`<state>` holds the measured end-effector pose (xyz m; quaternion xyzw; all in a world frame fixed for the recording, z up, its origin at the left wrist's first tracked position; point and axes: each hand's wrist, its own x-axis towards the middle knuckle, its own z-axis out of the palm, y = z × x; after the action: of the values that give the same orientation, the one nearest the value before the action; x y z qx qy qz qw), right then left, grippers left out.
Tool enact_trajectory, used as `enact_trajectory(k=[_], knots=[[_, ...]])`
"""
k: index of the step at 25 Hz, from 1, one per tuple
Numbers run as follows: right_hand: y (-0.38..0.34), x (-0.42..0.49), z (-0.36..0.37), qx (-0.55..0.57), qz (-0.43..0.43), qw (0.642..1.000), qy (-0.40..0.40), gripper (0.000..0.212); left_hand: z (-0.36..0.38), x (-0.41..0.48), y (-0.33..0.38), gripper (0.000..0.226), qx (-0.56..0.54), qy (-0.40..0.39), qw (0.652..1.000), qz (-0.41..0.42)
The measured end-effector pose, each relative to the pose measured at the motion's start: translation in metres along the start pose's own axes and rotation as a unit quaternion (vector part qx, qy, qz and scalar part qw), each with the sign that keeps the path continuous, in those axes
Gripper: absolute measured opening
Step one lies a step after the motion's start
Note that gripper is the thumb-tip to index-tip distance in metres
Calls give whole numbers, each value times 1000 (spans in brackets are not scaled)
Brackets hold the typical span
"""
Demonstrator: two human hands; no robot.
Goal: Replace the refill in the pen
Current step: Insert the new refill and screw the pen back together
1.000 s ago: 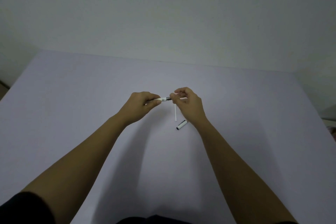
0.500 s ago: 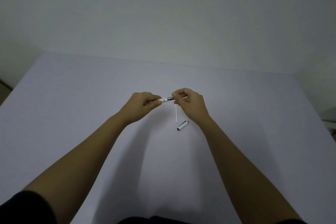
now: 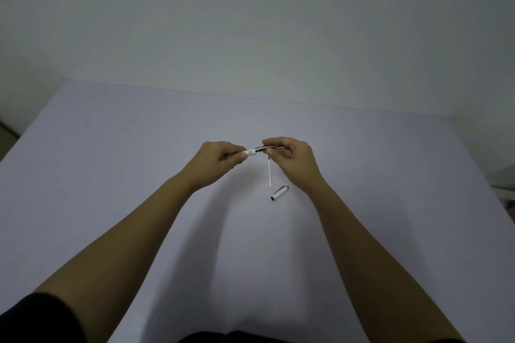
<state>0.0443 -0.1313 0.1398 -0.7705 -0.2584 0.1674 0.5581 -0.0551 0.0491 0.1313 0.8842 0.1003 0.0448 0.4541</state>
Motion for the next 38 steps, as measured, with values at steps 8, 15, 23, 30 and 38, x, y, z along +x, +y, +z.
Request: enact_trajectory(k=[8, 15, 23, 30, 38], knots=[[0, -1, 0, -8, -11, 1000, -24, 14, -3, -1, 6, 13, 4, -1, 1000, 12], [2, 0, 0, -31, -3, 999, -9, 3, -3, -2, 8, 17, 1, -9, 1000, 26], [0, -1, -5, -22, -29, 999, -20, 13, -3, -1, 13, 23, 2, -5, 999, 33], [0, 0, -7, -78, -50, 996, -11, 5, -2, -2, 9, 16, -3, -10, 1000, 28], [3, -2, -6, -75, -54, 996, -10, 9, 0, -2, 10, 18, 7, -5, 999, 34]])
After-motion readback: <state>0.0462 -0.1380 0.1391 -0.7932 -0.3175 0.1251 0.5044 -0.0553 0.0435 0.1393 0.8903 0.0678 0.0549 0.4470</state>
